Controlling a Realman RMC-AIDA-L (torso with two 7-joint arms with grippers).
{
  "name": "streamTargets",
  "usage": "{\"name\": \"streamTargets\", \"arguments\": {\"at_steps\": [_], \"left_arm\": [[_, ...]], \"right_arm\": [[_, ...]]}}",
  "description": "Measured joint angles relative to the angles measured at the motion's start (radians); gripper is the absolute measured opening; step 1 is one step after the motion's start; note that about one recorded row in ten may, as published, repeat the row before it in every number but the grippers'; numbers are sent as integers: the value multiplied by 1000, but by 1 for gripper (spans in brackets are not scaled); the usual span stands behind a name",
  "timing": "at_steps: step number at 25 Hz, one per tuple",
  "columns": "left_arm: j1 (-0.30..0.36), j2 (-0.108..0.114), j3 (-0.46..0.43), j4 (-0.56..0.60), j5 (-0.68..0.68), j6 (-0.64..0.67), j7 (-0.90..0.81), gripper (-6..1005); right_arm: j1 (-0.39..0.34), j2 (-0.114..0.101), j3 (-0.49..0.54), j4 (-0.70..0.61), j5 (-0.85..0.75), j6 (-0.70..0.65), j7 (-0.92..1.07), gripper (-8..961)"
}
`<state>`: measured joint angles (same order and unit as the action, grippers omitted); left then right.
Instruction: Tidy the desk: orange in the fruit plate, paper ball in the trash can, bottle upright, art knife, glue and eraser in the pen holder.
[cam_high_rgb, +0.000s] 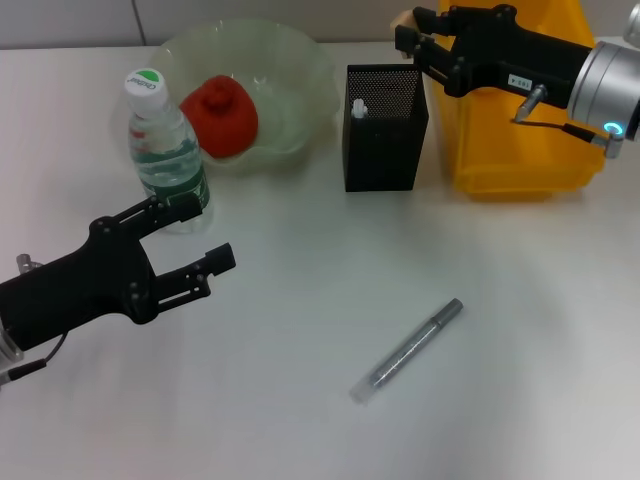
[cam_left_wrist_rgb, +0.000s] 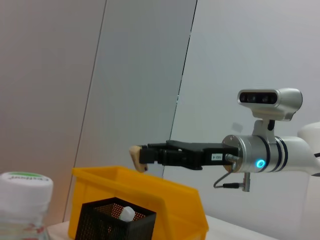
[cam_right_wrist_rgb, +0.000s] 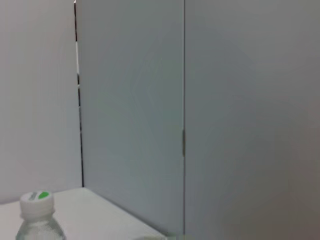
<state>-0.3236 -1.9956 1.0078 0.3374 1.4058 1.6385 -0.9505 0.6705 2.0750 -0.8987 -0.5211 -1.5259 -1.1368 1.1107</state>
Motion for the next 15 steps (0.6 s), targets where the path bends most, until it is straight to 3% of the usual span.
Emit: {"name": "streamTargets", "arguments": {"at_steps": [15], "left_arm": [[-8,0,-6,0,-1,7,1,789]], "right_arm": [[-1,-6,6,-8,-23,5,42,387]]}}
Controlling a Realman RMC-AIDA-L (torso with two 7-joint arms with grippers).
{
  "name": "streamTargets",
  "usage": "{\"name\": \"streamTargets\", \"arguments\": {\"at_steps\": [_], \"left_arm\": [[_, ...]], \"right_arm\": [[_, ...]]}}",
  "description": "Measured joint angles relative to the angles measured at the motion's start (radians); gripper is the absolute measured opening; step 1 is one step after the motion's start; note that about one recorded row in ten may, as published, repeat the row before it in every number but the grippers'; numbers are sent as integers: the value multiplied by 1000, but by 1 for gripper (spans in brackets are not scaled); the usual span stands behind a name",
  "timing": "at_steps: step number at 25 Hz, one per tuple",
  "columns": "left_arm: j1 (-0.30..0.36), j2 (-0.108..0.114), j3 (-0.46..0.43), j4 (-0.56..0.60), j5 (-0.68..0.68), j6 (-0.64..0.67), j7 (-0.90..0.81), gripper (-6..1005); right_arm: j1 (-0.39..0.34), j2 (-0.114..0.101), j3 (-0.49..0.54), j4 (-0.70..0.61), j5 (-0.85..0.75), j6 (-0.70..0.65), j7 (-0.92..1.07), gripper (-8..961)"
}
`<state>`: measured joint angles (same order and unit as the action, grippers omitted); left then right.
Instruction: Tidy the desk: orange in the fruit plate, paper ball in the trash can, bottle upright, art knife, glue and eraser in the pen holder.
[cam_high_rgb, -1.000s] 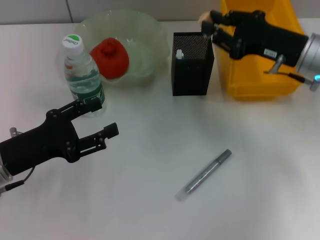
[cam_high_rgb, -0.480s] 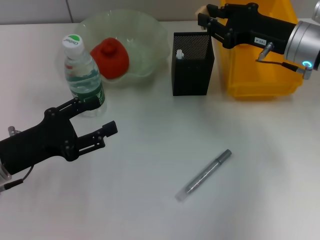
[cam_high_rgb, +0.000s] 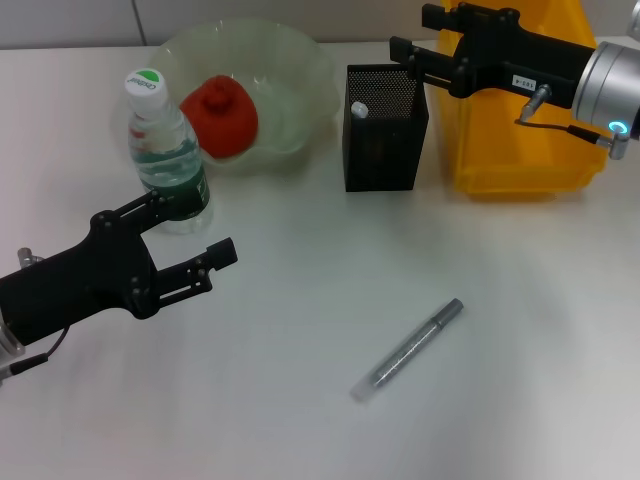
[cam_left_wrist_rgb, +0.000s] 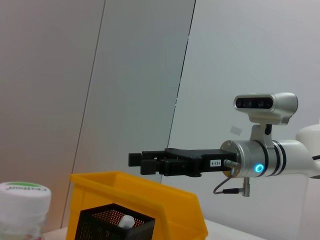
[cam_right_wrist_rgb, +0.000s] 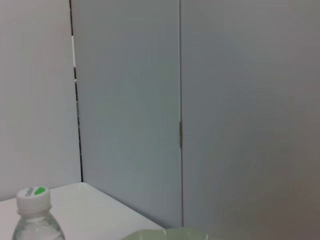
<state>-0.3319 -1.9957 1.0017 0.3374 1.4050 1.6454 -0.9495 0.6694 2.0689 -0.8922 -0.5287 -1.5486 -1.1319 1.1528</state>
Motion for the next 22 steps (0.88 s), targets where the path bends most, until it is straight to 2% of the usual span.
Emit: {"name": "streamTargets", "arguments": {"at_steps": [5,9,12,15,17,22], "left_arm": [[-1,0,0,0,1,2,0,789],[-4,0,1,0,4,4,0,789],[-10,0,4,0,5,17,0,788],[-12,0,6,1,6,19,0,788],[-15,0,8,6,7,19,1,788],[-24,0,11,10,17,19,1,788]], "right_arm": [[-9,5,7,-11,29,-10,0,622],[-12,5,7,-24,43,-59,22,630],[-23,-3,6,-60,41,-142,110,632],[-60,-22,-2,-141,35,-255,240,633],[-66,-27,-2,-153,33,-280,257,633],[-87,-66,-4,-198,-14,-414,319,633]]}}
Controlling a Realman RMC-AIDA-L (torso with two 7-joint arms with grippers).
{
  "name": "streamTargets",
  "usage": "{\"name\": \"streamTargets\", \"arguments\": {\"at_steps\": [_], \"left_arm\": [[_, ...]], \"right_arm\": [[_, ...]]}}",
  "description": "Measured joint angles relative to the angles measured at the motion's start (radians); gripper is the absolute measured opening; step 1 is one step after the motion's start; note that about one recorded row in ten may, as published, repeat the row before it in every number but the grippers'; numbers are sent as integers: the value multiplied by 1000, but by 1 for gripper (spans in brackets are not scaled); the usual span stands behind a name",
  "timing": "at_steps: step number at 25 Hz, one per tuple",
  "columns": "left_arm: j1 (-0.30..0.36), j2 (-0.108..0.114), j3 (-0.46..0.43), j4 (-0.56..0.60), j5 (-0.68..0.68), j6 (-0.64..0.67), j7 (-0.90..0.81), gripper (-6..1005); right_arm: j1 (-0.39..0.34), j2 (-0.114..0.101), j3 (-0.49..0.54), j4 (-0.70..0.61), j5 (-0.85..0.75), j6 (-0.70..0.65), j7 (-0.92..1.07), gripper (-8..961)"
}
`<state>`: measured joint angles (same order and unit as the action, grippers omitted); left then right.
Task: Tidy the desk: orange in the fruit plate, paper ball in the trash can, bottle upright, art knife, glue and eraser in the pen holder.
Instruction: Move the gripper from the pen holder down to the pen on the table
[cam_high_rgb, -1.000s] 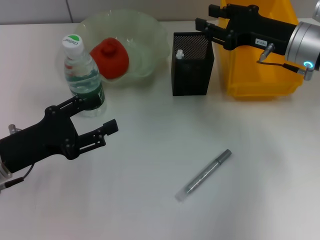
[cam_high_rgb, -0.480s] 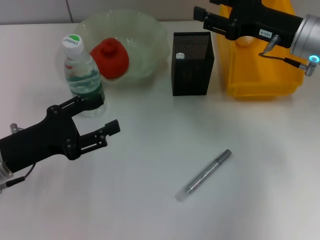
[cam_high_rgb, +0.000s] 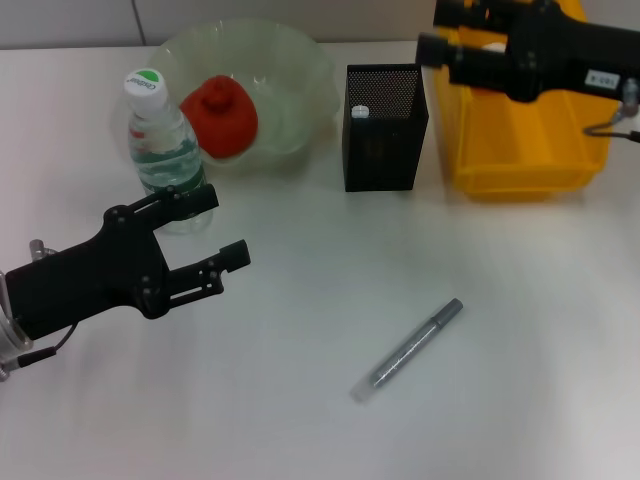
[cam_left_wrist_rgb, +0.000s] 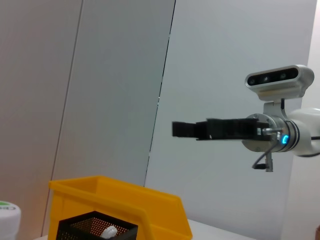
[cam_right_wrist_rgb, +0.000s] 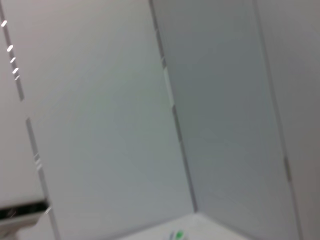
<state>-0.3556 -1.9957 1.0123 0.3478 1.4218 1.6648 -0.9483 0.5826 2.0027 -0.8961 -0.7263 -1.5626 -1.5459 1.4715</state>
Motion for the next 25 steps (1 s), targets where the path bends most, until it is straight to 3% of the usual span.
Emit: {"name": "streamTargets", "arguments": {"at_steps": [3,9,11,14,17,18,19,22,23,25], "left_arm": [[-1,0,0,0,2,1,0,788],[-2,9,5,1,6,7,-5,788],[-2,9,5,1,6,7,-5,788],[-2,33,48,0,6,15,-27,788],[-2,47,67,0,6,28,-40,788],[-4,54,76,0,7,31,-46,788],[-4,54,76,0,7,31,-46,788],[-12,62,84,3,28,37,-56,788],[-20,64,84,13,63,39,-83,788],[-23,64,82,18,80,39,-99,788]], "right_arm": [[29,-29,0,-32,-148,-70,60,633],[98,-30,0,-89,-379,-133,117,633],[133,-23,-1,-104,-460,-161,127,633],[191,-15,-30,-111,-553,-197,134,632],[239,-4,-125,-108,-598,-204,141,632],[267,8,-194,-107,-622,-199,142,632],[267,8,-194,-107,-622,-199,142,632],[308,42,-253,-110,-678,-194,142,632],[335,65,-270,-111,-738,-192,141,632],[350,75,-280,-111,-764,-189,139,632]]}}
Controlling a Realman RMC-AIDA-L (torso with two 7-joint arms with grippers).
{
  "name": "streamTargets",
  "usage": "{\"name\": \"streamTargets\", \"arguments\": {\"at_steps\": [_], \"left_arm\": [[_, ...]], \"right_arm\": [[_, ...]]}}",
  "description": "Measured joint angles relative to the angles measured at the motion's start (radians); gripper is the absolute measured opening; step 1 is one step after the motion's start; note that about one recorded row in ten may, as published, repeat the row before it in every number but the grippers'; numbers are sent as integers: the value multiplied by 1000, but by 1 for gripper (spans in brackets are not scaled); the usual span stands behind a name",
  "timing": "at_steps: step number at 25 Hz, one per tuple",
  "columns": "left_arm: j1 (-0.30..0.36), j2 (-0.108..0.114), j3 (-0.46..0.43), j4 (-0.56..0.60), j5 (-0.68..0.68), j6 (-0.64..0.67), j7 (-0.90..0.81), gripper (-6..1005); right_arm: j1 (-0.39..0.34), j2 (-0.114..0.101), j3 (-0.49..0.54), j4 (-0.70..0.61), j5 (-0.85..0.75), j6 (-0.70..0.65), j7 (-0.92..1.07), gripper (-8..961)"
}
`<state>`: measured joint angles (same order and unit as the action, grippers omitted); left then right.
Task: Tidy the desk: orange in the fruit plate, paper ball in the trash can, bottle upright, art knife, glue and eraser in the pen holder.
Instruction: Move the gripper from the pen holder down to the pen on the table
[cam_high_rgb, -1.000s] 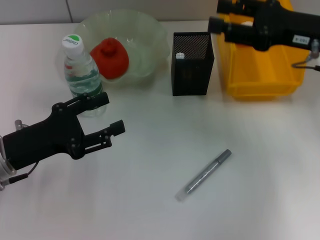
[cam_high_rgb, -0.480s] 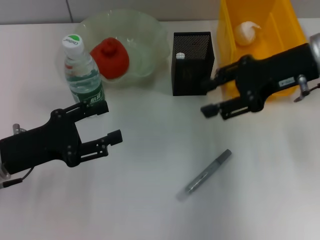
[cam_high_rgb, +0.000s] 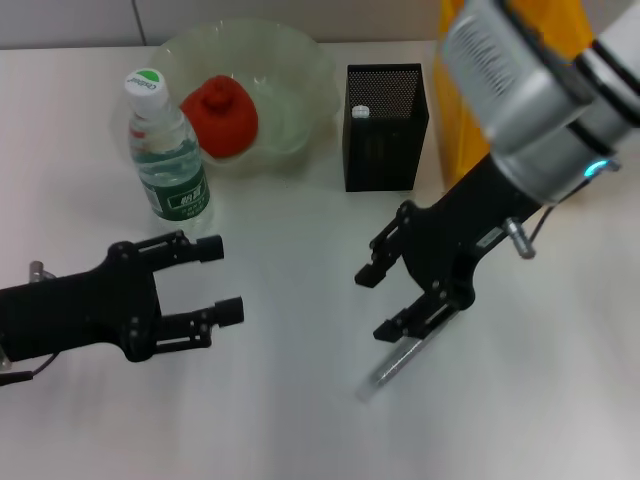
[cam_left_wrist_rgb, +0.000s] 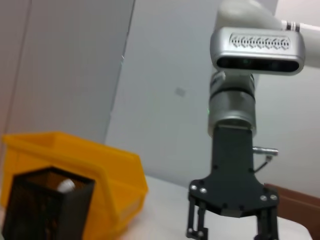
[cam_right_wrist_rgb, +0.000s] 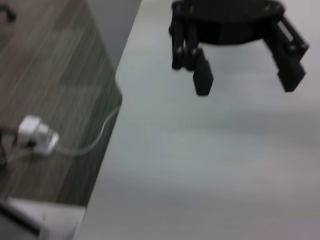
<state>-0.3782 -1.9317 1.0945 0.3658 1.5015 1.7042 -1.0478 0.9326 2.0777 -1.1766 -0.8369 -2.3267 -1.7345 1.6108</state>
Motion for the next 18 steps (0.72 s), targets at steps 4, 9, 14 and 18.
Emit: {"name": "streamTargets", "arguments": {"at_steps": [4,9,14,18], "left_arm": [[-3,-3,-6,22,30,-6,-38,787],[2,-5,-10,24,30,-8,-33,785],[3,-2,-11,24,30,-6,-32,783],[4,-2,-15,24,30,-12,-32,783]], "right_arm": [[36,7,-111,19,-17,30,0,632],[51,10,-221,20,-14,61,2,630],[58,13,-321,17,-14,99,9,627],[61,15,-399,19,-6,139,11,592]]}}
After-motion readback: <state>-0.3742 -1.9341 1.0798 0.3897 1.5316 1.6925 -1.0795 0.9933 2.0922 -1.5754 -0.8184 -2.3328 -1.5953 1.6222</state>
